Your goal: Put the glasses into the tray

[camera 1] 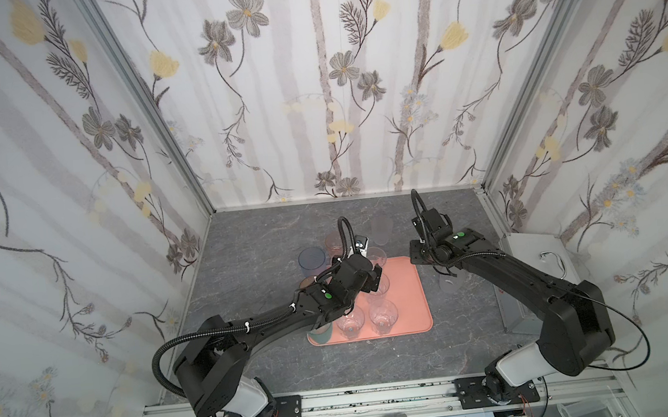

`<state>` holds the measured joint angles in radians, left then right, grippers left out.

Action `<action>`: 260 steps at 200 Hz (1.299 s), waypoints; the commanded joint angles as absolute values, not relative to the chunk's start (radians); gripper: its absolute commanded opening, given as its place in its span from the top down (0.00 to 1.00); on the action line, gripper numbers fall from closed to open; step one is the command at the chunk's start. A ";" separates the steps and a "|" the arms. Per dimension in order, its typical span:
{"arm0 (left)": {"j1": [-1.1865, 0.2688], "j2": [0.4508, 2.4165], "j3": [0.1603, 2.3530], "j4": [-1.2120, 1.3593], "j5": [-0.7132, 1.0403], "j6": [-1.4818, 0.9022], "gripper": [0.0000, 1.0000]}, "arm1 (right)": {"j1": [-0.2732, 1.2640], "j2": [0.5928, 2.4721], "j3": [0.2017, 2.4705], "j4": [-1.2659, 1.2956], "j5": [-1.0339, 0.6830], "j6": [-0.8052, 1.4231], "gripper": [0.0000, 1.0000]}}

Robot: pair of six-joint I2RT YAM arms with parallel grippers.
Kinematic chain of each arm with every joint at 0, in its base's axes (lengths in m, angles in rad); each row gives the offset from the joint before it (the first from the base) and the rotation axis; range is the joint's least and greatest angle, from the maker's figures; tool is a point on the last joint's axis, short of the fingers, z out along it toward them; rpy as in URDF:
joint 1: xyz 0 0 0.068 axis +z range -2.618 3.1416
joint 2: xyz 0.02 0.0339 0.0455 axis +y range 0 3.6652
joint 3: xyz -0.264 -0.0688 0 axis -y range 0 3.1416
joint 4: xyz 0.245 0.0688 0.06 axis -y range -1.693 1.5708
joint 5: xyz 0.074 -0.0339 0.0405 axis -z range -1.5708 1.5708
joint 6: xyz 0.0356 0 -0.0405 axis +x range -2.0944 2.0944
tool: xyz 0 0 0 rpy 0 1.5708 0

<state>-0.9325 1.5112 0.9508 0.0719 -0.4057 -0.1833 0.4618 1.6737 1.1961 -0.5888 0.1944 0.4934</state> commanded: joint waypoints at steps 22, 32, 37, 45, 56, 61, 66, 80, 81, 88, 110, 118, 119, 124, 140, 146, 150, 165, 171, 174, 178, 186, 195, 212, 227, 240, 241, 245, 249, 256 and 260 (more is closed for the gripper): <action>-0.931 1.541 0.956 0.097 -0.407 -0.193 0.07 | 0.405 1.809 1.339 -0.455 0.097 0.526 0.52; -0.931 1.553 0.956 0.097 -0.409 -0.190 0.06 | 0.394 1.849 1.383 -0.442 0.070 0.537 0.52; -0.931 1.559 0.957 0.098 -0.413 -0.190 0.06 | 0.389 1.870 1.406 -0.438 0.060 0.543 0.52; -0.931 1.570 0.962 0.099 -0.420 -0.189 0.05 | 0.385 1.905 1.443 -0.433 0.049 0.549 0.53; -0.931 1.585 0.968 0.101 -0.429 -0.184 0.04 | 0.382 1.953 1.492 -0.433 0.045 0.551 0.52; -0.932 1.592 0.972 0.101 -0.436 -0.180 0.03 | 0.379 1.977 1.515 -0.434 0.043 0.552 0.53; -0.931 1.598 0.976 0.102 -0.438 -0.178 0.02 | 0.378 1.998 1.536 -0.434 0.039 0.554 0.53; -0.931 1.606 0.983 0.103 -0.440 -0.174 0.00 | 0.373 2.063 1.588 -0.442 0.030 0.558 0.54; -0.931 1.606 0.982 0.103 -0.440 -0.173 0.00 | 0.373 2.066 1.593 -0.444 0.030 0.558 0.54; -0.931 1.606 0.983 0.104 -0.440 -0.173 0.00 | 0.372 2.093 1.619 -0.450 0.026 0.558 0.54; -0.931 1.599 0.973 0.106 -0.438 -0.176 0.00 | 0.370 2.152 1.668 -0.456 0.029 0.558 0.56; -0.931 1.596 0.968 0.107 -0.430 -0.174 0.00 | 0.367 2.169 1.683 -0.457 0.021 0.558 0.57; -0.931 1.597 0.967 0.107 -0.429 -0.173 0.00 | 0.367 2.171 1.685 -0.457 0.021 0.557 0.57; -0.931 1.596 0.965 0.107 -0.427 -0.172 0.00 | 0.364 2.182 1.693 -0.460 0.013 0.556 0.57; -0.931 1.597 0.960 0.107 -0.416 -0.168 0.00 | 0.361 2.214 1.720 -0.463 0.000 0.553 0.60; -0.932 1.598 0.960 0.107 -0.413 -0.168 0.00 | 0.359 2.227 1.731 -0.467 -0.003 0.551 0.62; -0.931 1.599 0.960 0.107 -0.410 -0.168 0.00 | 0.359 2.236 1.738 -0.470 -0.006 0.551 0.63; -0.931 1.604 0.963 0.107 -0.404 -0.167 0.00 | 0.359 2.268 1.766 -0.482 -0.010 0.542 0.68; -0.931 1.605 0.965 0.107 -0.402 -0.167 0.01 | 0.359 2.280 1.776 -0.486 -0.007 0.539 0.70; -0.934 1.605 0.966 0.107 -0.403 -0.168 0.01 | 0.359 2.284 1.780 -0.488 -0.004 0.537 0.70; -0.933 1.607 0.966 0.107 -0.403 -0.167 0.01 | 0.359 2.290 1.786 -0.491 -0.002 0.536 0.71; -0.933 1.606 0.968 0.107 -0.404 -0.166 0.01 | 0.359 2.301 1.797 -0.497 0.005 0.530 0.74; -0.933 1.605 0.969 0.107 -0.407 -0.166 0.01 | 0.358 2.310 1.804 -0.501 0.011 0.525 0.78; -0.932 1.600 0.968 0.107 -0.413 -0.165 0.01 | 0.359 2.313 1.810 -0.511 0.024 0.512 0.85; -0.934 1.596 0.966 0.107 -0.420 -0.164 0.01 | 0.360 2.302 1.810 -0.526 0.052 0.496 0.90; -0.933 1.594 0.965 0.107 -0.425 -0.164 0.01 | 0.360 2.287 1.809 -0.544 0.071 0.482 0.93; -0.933 1.594 0.965 0.107 -0.425 -0.165 0.01 | 0.360 2.285 1.808 -0.545 0.071 0.480 0.93; -0.934 1.595 0.965 0.107 -0.426 -0.164 0.01 | 0.360 2.278 1.805 -0.546 0.077 0.476 0.94; -0.933 1.594 0.965 0.107 -0.426 -0.164 0.01 | 0.360 2.269 1.801 -0.547 0.079 0.472 0.95; -0.933 1.594 0.966 0.107 -0.428 -0.163 0.01 | 0.360 2.253 1.792 -0.548 0.083 0.466 0.96; -0.934 1.594 0.966 0.107 -0.428 -0.164 0.01 | 0.360 2.242 1.786 -0.548 0.086 0.462 0.97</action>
<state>-0.9340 1.6009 0.9623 0.0780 -0.4038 -0.1642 0.3595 2.2971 1.7977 -0.5457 0.0399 0.4999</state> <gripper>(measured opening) 0.992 0.052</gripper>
